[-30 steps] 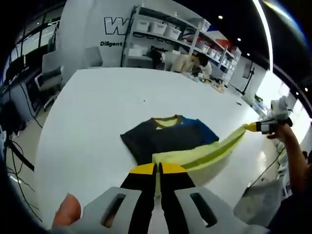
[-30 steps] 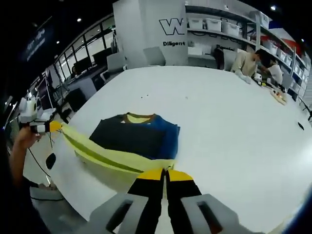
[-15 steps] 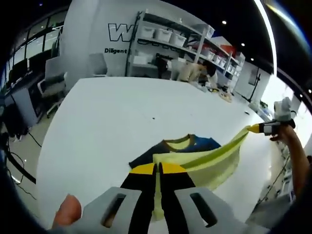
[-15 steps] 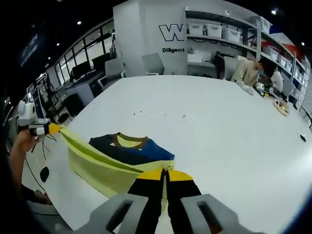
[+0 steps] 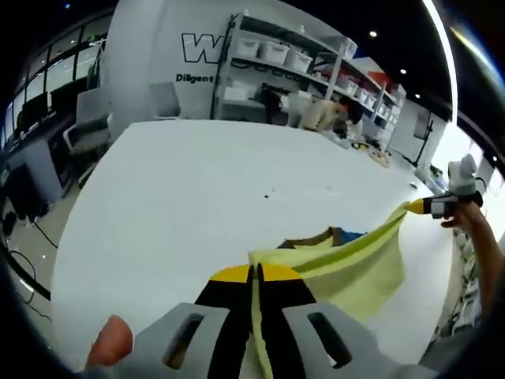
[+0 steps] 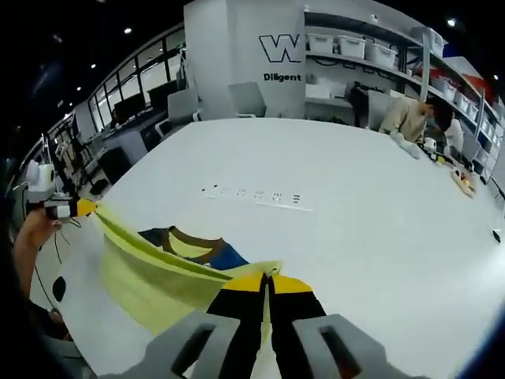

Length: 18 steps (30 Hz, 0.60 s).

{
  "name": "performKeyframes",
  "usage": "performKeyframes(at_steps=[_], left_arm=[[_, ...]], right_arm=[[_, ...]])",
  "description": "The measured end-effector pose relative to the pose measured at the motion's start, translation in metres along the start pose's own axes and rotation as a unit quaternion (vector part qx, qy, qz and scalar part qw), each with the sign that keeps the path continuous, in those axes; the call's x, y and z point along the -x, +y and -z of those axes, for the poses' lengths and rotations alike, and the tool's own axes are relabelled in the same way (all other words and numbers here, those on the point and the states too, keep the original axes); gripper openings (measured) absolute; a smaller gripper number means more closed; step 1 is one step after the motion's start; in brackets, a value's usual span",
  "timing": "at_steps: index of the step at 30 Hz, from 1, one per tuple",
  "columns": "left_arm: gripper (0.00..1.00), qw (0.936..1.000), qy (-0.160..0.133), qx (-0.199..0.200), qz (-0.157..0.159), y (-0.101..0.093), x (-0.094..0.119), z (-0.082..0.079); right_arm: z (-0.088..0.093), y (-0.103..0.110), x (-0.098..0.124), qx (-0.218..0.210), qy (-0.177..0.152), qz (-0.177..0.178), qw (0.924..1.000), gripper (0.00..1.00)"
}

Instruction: Fold the garment on the visible template until the final outline fits inside the template.

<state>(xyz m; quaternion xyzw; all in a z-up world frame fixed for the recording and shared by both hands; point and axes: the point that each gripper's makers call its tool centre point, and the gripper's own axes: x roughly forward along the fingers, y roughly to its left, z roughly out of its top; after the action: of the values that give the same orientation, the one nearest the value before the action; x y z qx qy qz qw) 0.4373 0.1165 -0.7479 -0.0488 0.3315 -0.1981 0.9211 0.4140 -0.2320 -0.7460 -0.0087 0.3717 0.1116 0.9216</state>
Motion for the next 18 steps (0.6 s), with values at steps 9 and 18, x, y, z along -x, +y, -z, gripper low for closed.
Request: performKeyframes(at_steps=[9,18], left_arm=[[0.0,0.9999,0.01,0.008,-0.009,0.014,-0.034,0.006],[0.0,0.9993,0.029,0.018,-0.019,0.023,-0.063,0.023]], right_arm=[[0.003,-0.008,-0.038,-0.004,0.006,0.003,1.0,0.0],[0.017,-0.015,-0.064,0.006,0.028,0.006,0.9996,0.0]])
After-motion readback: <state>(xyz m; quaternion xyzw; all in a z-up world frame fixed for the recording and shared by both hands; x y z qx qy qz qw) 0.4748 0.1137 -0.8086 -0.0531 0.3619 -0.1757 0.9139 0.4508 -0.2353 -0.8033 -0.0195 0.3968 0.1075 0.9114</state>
